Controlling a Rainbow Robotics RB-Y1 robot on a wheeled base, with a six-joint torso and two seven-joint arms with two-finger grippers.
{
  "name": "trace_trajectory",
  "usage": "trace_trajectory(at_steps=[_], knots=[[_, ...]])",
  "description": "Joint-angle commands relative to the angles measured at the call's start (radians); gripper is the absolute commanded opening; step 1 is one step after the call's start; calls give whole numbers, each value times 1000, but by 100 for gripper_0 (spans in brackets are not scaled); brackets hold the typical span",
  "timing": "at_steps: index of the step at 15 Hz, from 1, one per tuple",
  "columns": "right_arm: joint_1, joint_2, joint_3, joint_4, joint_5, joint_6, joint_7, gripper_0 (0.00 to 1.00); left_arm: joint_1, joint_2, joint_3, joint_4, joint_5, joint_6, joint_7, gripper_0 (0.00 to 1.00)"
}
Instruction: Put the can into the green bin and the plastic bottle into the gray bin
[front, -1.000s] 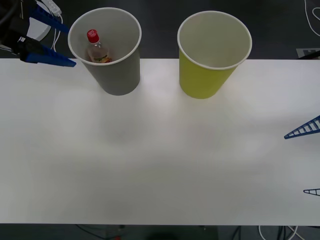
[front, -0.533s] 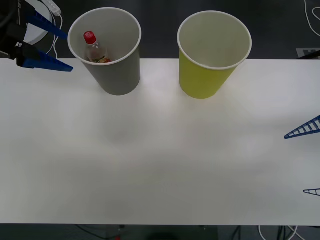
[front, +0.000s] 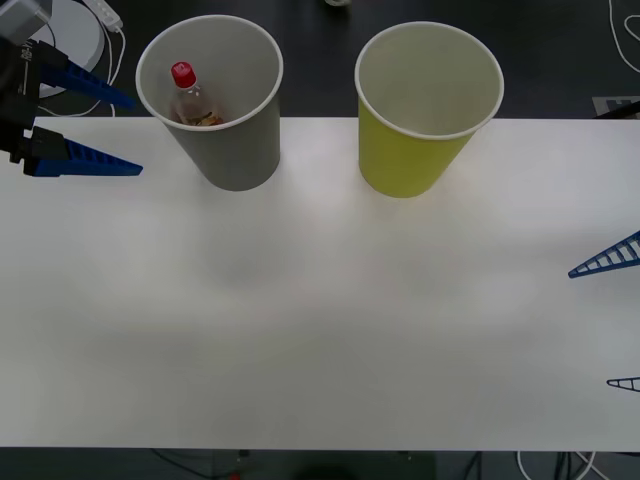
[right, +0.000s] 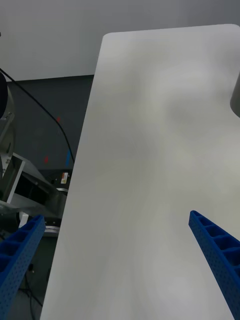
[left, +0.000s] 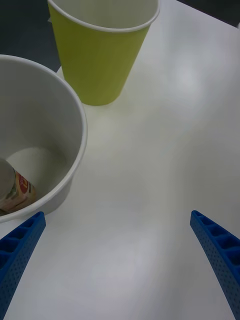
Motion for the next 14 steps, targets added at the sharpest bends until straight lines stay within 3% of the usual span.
trace_trajectory(at_steps=[1, 5, 14], knots=[[0, 0, 0, 0, 0, 0, 0, 100, 65, 14, 0, 0, 87, 10, -132, 100], [0, 0, 0, 0, 0, 0, 0, 100, 186, 20, 0, 9, 217, 27, -344, 100], [0, 0, 0, 0, 0, 0, 0, 100, 381, -3, 0, 82, 386, -17, -739, 100]])
